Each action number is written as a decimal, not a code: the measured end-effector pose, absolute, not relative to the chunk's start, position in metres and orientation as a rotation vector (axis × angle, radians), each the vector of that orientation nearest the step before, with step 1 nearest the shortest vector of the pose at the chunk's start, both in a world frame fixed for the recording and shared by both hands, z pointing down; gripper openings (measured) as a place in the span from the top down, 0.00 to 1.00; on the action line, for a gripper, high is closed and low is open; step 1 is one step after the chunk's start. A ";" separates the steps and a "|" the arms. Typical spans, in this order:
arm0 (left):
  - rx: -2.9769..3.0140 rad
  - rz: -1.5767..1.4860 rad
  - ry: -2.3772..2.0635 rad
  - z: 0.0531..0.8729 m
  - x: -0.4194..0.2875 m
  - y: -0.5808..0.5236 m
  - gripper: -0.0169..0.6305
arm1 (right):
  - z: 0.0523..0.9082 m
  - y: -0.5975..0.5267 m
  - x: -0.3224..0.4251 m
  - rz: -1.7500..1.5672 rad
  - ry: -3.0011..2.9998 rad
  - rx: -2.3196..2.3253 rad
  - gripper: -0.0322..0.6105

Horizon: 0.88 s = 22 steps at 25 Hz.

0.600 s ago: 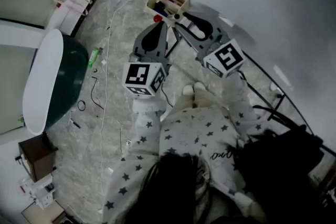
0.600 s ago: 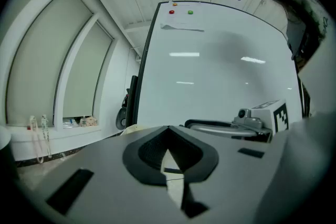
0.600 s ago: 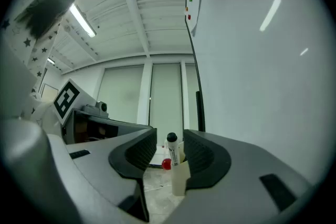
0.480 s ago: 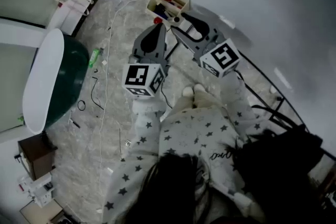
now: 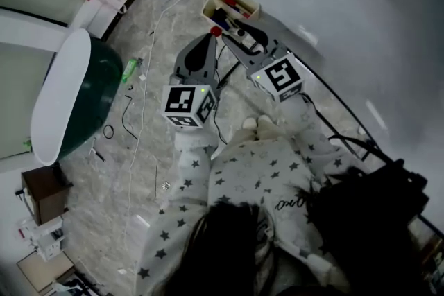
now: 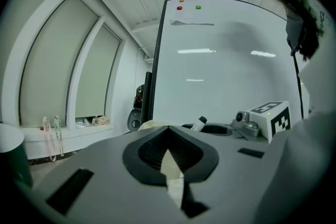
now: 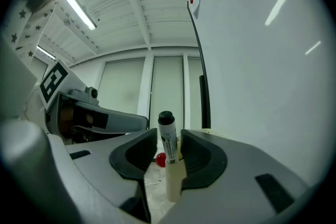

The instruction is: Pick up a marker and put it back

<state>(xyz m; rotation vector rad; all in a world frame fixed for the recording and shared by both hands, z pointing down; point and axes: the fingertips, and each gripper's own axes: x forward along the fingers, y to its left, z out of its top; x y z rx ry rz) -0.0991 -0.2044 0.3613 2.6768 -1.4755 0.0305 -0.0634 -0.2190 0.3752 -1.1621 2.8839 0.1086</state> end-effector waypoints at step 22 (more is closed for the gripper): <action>2.709 0.022 -1.449 0.320 -0.088 -0.197 0.97 | 0.310 -0.206 -0.051 0.053 2.913 -1.081 0.82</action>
